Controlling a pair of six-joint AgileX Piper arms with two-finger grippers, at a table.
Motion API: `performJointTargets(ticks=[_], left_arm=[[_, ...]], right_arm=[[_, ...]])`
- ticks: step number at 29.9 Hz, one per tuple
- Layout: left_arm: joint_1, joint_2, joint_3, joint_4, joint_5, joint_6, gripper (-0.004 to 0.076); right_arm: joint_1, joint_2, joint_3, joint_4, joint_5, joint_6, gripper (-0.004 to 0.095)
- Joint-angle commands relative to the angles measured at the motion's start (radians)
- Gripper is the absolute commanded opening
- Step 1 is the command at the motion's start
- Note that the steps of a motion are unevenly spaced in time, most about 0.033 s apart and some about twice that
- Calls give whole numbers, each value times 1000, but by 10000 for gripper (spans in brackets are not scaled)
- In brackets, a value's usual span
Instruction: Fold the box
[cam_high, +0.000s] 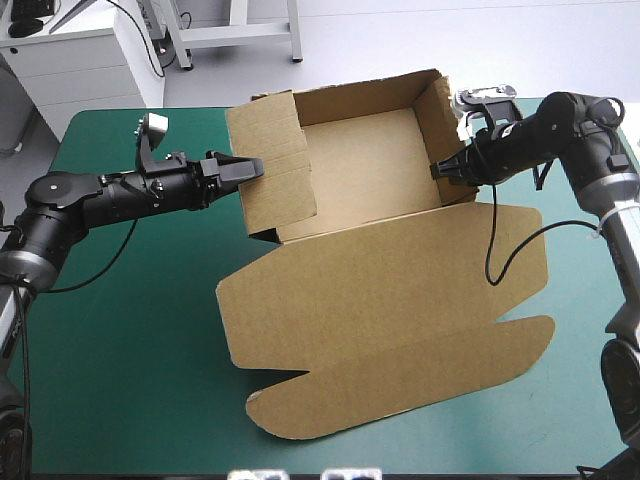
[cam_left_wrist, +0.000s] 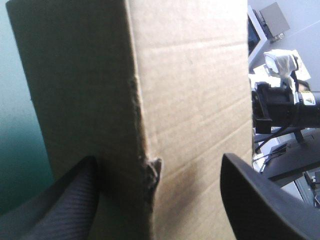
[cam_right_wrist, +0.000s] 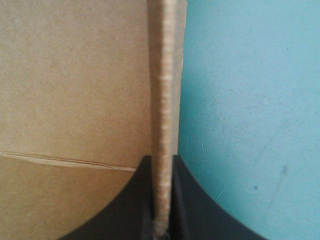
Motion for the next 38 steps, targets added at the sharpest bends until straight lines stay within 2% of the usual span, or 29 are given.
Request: performJointTargets(ticks=[1,6,10,14,18,25,31,38], left_arm=[[-29,-50,-39,60,-17,-111,491],[-170,-52,-142,392,-88,-351,491],[-306,-52,-264,689,-148,-641,491],[-412,-49,-330,1036,-110,-899,491],[-473,-47,-330,1206,-78,-1084,491],[-484,-47,-330,1216,-91,-1190,482],[-484,-29,-330,1216,-101,-1225,419],[-484,1,-330,1183,-99,-1226,417]], right_arm=[[3,-43,-31,37,-35,-3,-16],[23,-43,-46,12,-39,1,-16],[77,-43,-81,-80,-39,50,-16],[94,-43,-120,-93,-39,72,-16],[96,-43,-163,-87,-14,75,-16],[114,-44,-197,-85,14,79,-16],[155,-44,-218,-97,14,91,-16],[204,-44,-218,-164,14,115,-16]])
